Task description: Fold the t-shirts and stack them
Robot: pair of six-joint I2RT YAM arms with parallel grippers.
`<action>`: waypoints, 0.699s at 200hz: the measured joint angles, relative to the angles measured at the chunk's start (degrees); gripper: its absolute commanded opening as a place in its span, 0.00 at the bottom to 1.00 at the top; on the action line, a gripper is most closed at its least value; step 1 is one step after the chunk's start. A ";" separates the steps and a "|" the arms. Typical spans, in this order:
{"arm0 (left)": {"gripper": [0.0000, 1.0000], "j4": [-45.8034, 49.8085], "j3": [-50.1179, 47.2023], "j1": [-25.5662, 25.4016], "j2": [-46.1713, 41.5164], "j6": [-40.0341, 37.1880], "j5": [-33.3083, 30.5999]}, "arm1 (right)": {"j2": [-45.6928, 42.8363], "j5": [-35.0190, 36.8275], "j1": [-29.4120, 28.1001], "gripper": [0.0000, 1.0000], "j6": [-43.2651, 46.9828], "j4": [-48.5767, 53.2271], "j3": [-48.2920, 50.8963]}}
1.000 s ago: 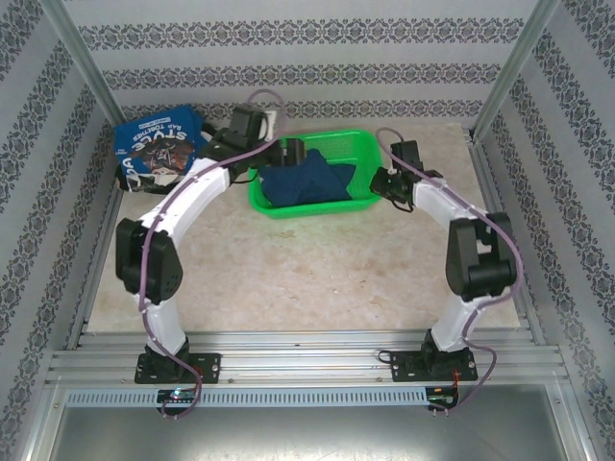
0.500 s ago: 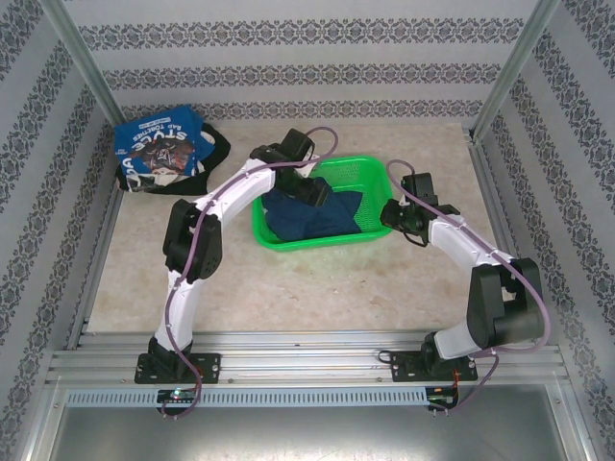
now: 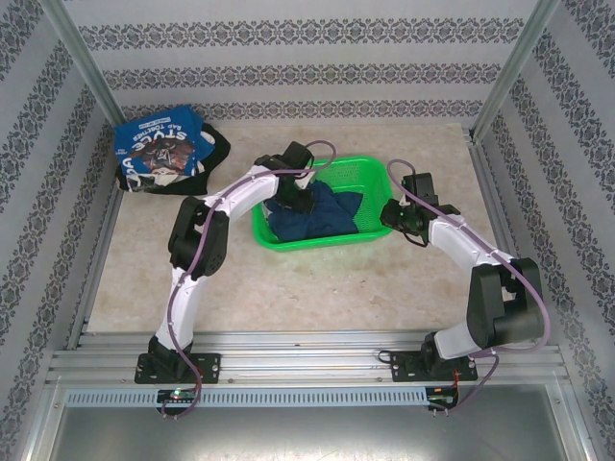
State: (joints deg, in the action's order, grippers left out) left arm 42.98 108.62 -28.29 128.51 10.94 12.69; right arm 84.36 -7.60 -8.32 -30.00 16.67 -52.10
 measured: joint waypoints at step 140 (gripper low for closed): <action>0.00 -12.72 -3.30 8.13 -25.00 14.91 3.41 | 5.44 -1.36 1.22 0.00 -17.25 -6.58 -1.44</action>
State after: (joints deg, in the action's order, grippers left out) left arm 30.26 105.32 -20.16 103.50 25.85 16.10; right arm 89.80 -8.95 -7.09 -47.24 10.09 -53.54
